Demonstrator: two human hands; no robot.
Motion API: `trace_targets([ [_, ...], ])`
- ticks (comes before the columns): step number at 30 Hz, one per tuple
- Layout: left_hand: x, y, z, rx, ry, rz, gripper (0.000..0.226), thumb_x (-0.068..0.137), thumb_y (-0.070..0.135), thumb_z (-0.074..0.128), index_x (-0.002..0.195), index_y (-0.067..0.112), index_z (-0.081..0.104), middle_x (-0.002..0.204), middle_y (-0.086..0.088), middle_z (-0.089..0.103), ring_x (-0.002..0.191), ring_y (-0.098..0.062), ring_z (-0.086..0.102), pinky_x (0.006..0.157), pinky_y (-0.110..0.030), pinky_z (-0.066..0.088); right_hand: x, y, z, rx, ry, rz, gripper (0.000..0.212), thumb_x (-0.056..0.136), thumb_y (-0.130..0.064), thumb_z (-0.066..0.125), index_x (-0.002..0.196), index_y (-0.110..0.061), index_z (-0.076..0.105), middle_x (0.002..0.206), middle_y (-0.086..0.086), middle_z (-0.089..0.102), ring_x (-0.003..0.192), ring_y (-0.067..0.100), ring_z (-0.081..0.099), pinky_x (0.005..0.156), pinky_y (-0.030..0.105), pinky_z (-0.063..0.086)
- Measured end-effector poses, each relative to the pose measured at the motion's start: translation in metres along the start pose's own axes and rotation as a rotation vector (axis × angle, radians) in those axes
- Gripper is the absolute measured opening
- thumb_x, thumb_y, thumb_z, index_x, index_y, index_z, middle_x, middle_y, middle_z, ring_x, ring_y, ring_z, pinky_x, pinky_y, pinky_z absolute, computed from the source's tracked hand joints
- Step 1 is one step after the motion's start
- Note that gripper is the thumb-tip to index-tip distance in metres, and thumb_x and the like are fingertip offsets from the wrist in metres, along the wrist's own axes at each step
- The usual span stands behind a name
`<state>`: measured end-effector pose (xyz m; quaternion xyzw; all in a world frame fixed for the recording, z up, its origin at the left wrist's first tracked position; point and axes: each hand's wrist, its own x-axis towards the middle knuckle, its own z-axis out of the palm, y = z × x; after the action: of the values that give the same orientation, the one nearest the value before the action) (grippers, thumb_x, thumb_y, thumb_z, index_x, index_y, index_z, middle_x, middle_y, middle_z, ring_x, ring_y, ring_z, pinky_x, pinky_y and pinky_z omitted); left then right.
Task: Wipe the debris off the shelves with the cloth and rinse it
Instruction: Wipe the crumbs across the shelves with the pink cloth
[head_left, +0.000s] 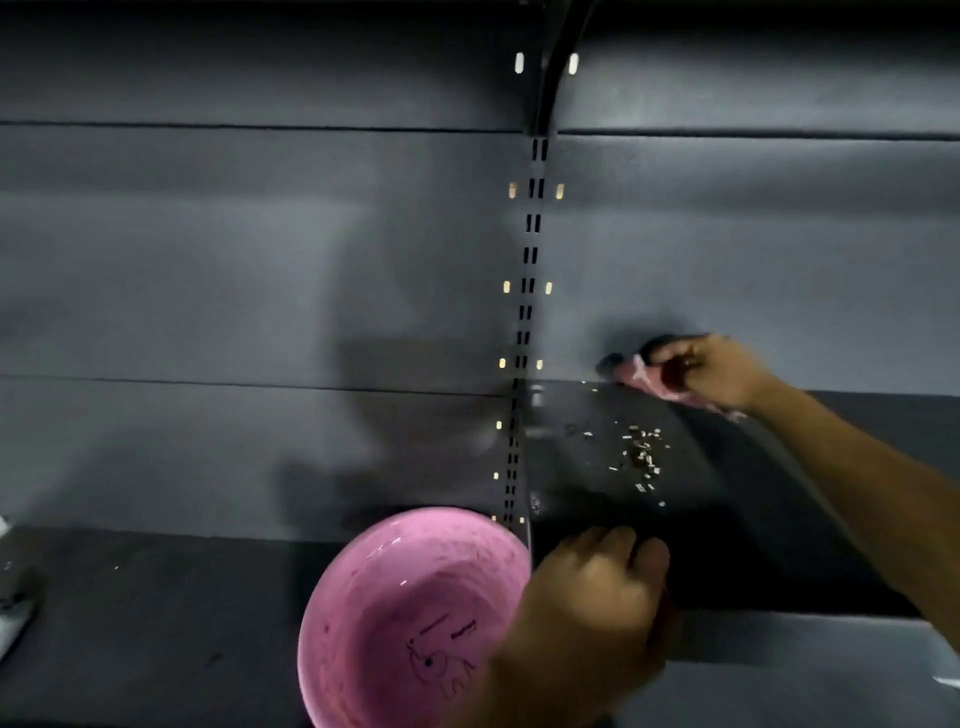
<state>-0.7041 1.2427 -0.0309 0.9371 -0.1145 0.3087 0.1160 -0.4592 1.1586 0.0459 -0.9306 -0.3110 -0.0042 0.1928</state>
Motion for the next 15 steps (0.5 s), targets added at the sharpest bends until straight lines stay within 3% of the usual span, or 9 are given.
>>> trace_targets([
  [3,0.003,-0.001,-0.002,-0.033,-0.065,-0.029,0.017,0.072,0.031,0.042,0.074,0.018,0.053,0.066,0.0,0.052,0.058,-0.019,0.054,0.048,-0.024,0.043,-0.024,-0.002,0.027,0.169,-0.05,0.041,0.033,0.091,-0.023,0.055,0.124,-0.017,0.058,0.133,-0.002,0.056,0.121,0.015,0.051,0.096,0.015,0.03],
  [6,0.003,-0.002,-0.003,-0.07,-0.063,-0.021,0.018,0.074,0.03,0.041,0.074,0.017,0.054,0.066,-0.001,0.054,0.058,-0.019,0.055,0.049,-0.024,0.043,-0.028,-0.029,0.042,0.246,-0.087,-0.012,0.04,0.084,-0.036,0.063,0.121,-0.022,0.061,0.12,-0.013,0.056,0.113,0.005,0.05,0.092,0.012,0.028],
  [8,0.003,-0.002,-0.003,-0.078,-0.051,-0.025,0.018,0.075,0.03,0.04,0.072,0.018,0.053,0.067,-0.001,0.055,0.059,-0.02,0.056,0.051,-0.023,0.044,-0.025,-0.043,0.052,0.18,-0.064,-0.042,0.028,0.081,-0.03,0.067,0.108,-0.024,0.068,0.113,-0.005,0.067,0.105,0.012,0.06,0.09,0.02,0.039],
  [10,0.002,-0.001,-0.004,-0.078,-0.052,-0.044,0.02,0.074,0.031,0.04,0.072,0.018,0.055,0.068,-0.001,0.056,0.06,-0.02,0.057,0.052,-0.021,0.045,-0.027,-0.052,0.058,0.264,-0.048,-0.02,0.016,0.08,-0.01,0.062,0.088,-0.021,0.072,0.092,0.006,0.074,0.088,0.018,0.065,0.083,0.027,0.049],
  [13,0.001,0.0,-0.007,-0.11,-0.068,-0.054,0.018,0.075,0.029,0.04,0.073,0.017,0.054,0.067,-0.002,0.056,0.059,-0.02,0.057,0.051,-0.021,0.045,-0.035,-0.053,0.042,0.481,-0.141,-0.018,0.037,0.081,0.008,0.051,0.065,-0.022,0.065,0.063,-0.004,0.071,0.074,0.017,0.064,0.074,0.023,0.052],
  [15,0.0,-0.001,-0.008,-0.113,-0.071,-0.05,0.017,0.074,0.028,0.04,0.072,0.017,0.052,0.066,-0.001,0.056,0.058,-0.019,0.056,0.049,-0.021,0.043,-0.035,-0.046,0.018,0.574,-0.051,-0.021,0.043,0.082,0.014,0.045,0.06,-0.017,0.065,0.066,-0.002,0.072,0.071,0.014,0.067,0.075,0.025,0.052],
])
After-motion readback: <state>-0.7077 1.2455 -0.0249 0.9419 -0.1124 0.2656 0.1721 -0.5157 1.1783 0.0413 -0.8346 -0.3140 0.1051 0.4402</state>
